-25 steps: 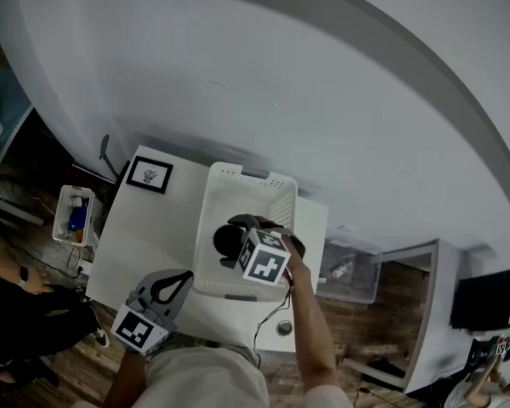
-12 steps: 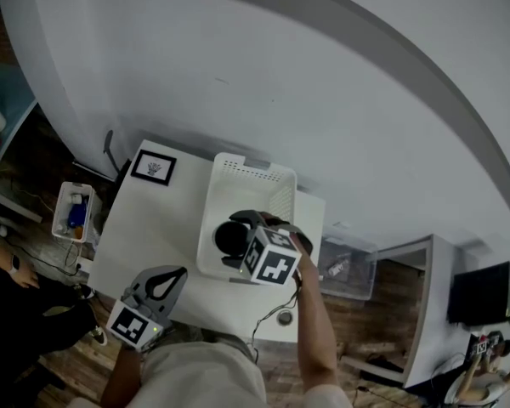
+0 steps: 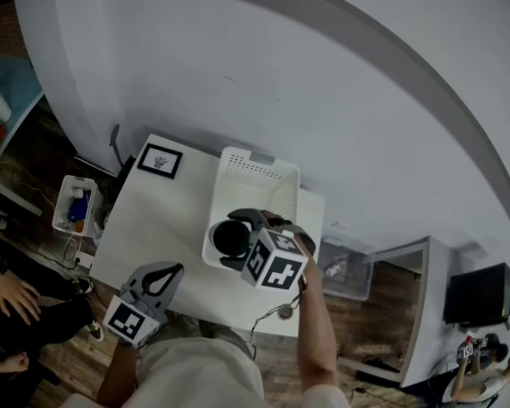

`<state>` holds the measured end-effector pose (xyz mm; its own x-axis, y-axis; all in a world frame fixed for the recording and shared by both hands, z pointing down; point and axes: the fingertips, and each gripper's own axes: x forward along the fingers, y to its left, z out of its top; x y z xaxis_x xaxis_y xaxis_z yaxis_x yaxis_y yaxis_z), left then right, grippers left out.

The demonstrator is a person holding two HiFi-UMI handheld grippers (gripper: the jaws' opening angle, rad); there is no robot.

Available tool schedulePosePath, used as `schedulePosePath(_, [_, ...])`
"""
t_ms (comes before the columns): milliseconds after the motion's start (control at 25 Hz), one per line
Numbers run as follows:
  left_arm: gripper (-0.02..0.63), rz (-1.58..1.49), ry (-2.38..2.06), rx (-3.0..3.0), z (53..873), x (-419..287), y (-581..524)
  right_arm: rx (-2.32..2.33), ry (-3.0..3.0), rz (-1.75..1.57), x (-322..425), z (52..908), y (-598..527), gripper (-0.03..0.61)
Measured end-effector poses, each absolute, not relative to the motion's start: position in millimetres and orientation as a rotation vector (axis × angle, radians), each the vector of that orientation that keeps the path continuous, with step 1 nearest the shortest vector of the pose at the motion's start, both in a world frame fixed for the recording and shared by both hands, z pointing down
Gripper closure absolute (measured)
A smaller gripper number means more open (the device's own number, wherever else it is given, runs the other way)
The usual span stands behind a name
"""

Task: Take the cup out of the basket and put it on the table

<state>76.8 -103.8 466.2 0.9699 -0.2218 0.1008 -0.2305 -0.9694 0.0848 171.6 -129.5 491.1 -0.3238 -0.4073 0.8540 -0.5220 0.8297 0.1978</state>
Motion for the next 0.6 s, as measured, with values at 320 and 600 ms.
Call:
schedulePosePath(320, [0.612, 0.149, -0.407, 3.017, 468.2, 52.5, -103.9, 0.642, -2.006, 0.085, 133.0, 481.7, -129.8, 0.184])
schedulePosePath(600, [0.612, 0.158, -0.482, 2.999, 471.3, 30.2, -108.4, 0.571, -2.04, 0.069, 99.0, 491.6, -135.3, 0.184])
